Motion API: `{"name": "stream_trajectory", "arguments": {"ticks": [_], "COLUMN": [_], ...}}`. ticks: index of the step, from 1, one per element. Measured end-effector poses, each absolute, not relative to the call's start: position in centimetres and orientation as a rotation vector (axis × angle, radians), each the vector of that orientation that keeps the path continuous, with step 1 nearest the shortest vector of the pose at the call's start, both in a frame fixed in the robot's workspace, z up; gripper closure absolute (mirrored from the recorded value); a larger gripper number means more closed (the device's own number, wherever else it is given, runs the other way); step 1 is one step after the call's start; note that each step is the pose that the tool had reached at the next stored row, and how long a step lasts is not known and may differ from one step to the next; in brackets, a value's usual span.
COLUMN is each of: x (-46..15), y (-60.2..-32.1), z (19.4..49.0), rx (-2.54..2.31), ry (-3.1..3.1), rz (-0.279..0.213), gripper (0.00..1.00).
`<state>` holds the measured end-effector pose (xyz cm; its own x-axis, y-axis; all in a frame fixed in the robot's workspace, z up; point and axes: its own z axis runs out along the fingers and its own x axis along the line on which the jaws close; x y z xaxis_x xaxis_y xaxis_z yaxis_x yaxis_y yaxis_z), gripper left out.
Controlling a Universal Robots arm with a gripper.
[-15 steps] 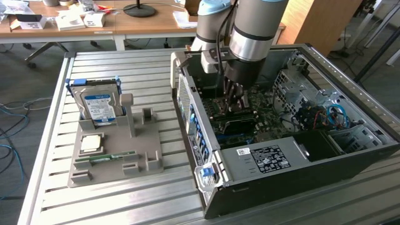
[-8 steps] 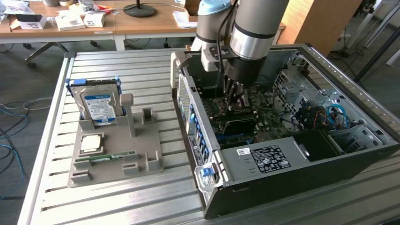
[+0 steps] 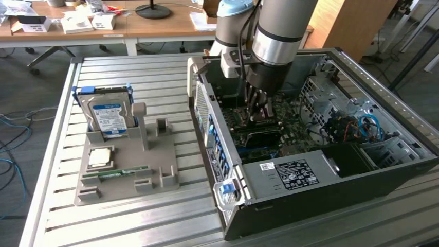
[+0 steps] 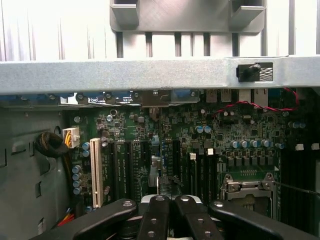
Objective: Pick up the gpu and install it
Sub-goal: 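Press down on the gpu until it lock into place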
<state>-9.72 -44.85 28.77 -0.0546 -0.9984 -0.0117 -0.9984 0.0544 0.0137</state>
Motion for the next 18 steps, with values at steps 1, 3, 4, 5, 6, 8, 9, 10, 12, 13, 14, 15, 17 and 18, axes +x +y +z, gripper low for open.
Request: {"name": "stream_trajectory", "arguments": {"ticks": [1, 3, 4, 5, 6, 8, 9, 10, 12, 13, 14, 15, 17, 18], "x": [-9.7, -9.7, -9.7, -9.7, -9.7, -9.7, -9.8, -9.8, -10.0, -10.1, -10.2, -10.4, -10.6, -10.8], "y": [-44.8, -44.8, -44.8, -44.8, -44.8, -44.8, -44.8, -44.8, -44.8, -44.9, -44.9, -44.8, -44.8, -44.8], "z": [28.8, 28.8, 28.8, 28.8, 28.8, 28.8, 28.8, 28.8, 28.8, 28.8, 28.8, 28.8, 28.8, 28.8], "rx": [2.159, 2.159, 2.159, 2.159, 2.159, 2.16, 2.16, 2.16, 2.159, 2.159, 2.159, 2.159, 2.159, 2.159], "ry": [-2.28, -2.28, -2.28, -2.28, -2.28, -2.28, -2.28, -2.28, -2.28, -2.28, -2.28, -2.28, -2.28, -2.28], "rz": [-0.028, -0.028, -0.028, -0.028, -0.028, -0.028, -0.028, -0.028, -0.028, -0.028, -0.028, -0.028, -0.028, -0.028], "gripper": [0.89, 0.89, 0.89, 0.89, 0.89, 0.89, 0.89, 0.89, 0.89, 0.89, 0.89, 0.89, 0.89, 0.89]}}
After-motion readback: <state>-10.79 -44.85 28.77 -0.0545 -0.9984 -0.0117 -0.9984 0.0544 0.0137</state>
